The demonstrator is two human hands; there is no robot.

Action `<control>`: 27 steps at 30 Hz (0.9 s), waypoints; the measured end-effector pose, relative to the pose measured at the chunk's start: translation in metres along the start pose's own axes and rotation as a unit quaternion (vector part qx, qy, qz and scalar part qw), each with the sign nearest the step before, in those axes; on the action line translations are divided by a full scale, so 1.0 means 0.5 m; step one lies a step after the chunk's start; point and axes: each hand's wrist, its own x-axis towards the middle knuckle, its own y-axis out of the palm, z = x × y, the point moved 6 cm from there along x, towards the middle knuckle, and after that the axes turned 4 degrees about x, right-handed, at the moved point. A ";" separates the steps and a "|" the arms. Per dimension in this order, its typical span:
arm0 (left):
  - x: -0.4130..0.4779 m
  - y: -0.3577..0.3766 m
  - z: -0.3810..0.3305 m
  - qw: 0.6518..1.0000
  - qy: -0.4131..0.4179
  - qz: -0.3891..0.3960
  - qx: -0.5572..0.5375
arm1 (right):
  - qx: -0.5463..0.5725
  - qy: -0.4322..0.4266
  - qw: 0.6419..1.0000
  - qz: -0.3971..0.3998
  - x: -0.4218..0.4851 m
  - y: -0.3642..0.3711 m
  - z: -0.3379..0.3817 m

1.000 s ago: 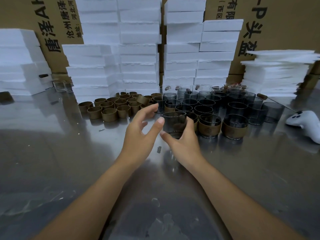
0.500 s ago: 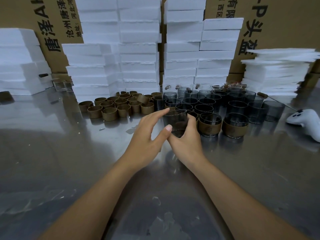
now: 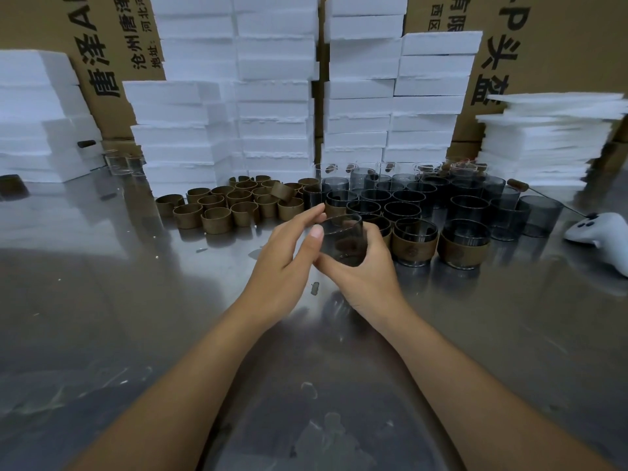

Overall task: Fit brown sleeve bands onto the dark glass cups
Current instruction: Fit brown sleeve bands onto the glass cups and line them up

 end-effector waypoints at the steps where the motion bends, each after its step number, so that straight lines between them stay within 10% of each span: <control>1: 0.000 0.000 0.001 1.000 0.000 0.002 -0.003 | -0.006 0.003 1.000 0.007 -0.001 0.002 0.000; 27: -0.010 0.008 -0.053 0.995 0.099 0.014 0.007 | -0.043 0.039 0.998 0.022 0.001 0.004 -0.014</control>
